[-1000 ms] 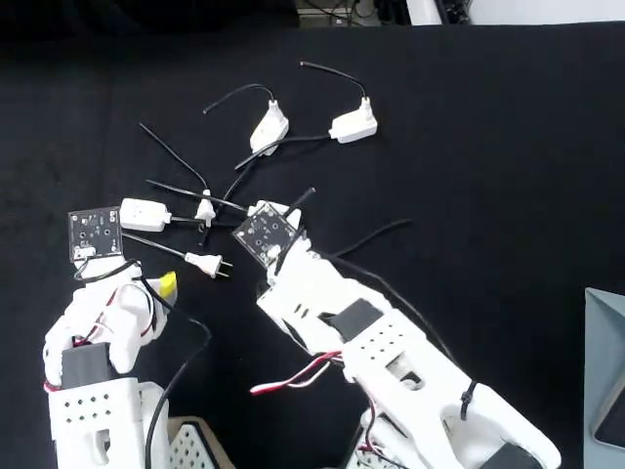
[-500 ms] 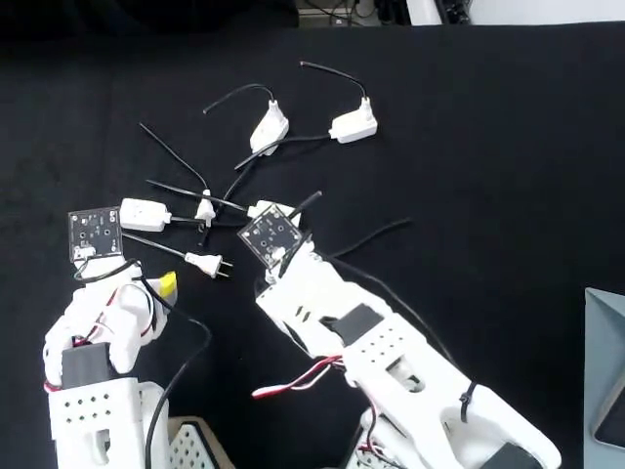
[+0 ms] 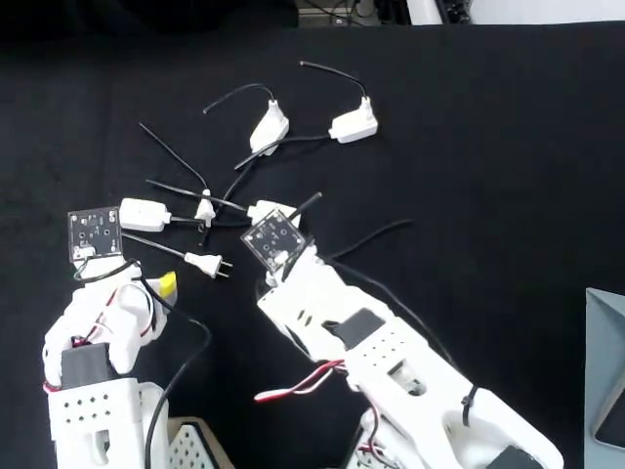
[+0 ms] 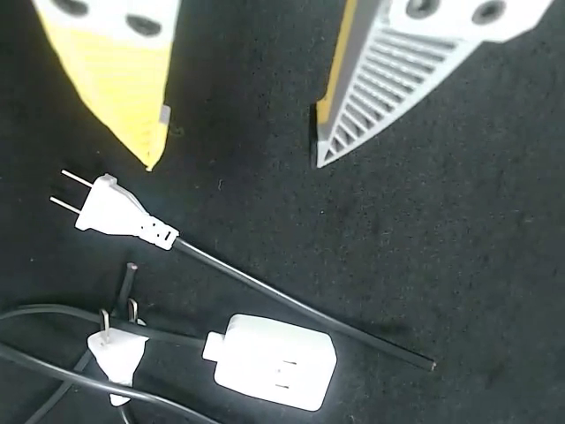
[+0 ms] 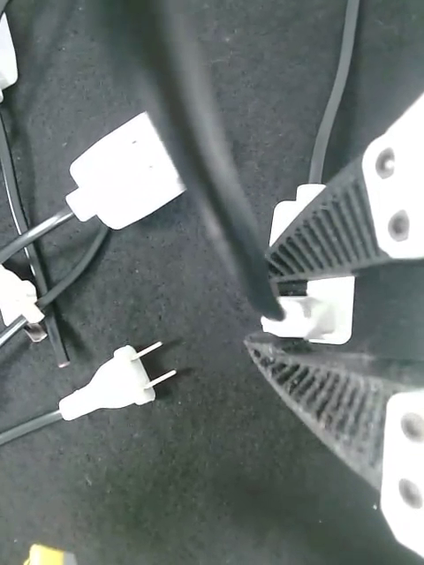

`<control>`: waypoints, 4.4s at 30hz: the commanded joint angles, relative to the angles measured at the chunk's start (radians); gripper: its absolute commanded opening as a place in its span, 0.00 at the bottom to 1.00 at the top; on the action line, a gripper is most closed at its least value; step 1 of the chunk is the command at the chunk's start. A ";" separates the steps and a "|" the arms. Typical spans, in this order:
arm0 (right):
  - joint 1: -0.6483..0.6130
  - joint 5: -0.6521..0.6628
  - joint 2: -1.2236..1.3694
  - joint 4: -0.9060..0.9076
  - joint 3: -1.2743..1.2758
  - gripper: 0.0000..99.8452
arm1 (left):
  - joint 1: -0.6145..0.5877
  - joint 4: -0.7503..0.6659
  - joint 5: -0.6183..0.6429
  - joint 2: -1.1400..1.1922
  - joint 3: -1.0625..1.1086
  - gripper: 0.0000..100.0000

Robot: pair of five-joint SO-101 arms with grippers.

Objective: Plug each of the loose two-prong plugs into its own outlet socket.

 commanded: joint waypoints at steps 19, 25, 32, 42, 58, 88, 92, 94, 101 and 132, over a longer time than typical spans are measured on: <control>-0.006 -0.163 0.008 -0.011 0.067 0.01 | -0.008 -0.018 -0.037 -0.017 0.016 0.27; -0.008 -0.106 0.007 -0.003 0.088 0.01 | -0.007 -0.018 -0.040 -0.017 0.016 0.27; -0.008 0.040 0.007 0.011 0.085 0.01 | -0.007 -0.018 -0.041 -0.017 0.018 0.27; -0.006 0.100 0.008 0.238 0.024 0.01 | -0.002 -0.018 -0.041 -0.017 0.018 0.27; -0.006 0.100 0.013 0.318 -0.079 0.02 | -0.001 -0.020 -0.043 -0.017 0.027 0.27; -0.006 0.029 0.007 0.443 -0.225 0.01 | -0.001 -0.020 -0.043 -0.017 0.028 0.27; -0.006 0.029 0.007 0.439 -0.199 0.01 | -0.001 -0.020 -0.043 -0.017 0.028 0.27; 0.005 0.028 0.007 0.437 -0.174 0.01 | -0.001 -0.020 -0.043 -0.017 0.028 0.27; 0.123 0.029 0.005 0.377 -0.093 0.01 | -0.001 -0.020 -0.044 -0.017 0.028 0.27; -0.035 -0.086 0.005 0.466 -0.111 0.01 | -0.001 -0.068 -0.044 -0.017 0.050 0.27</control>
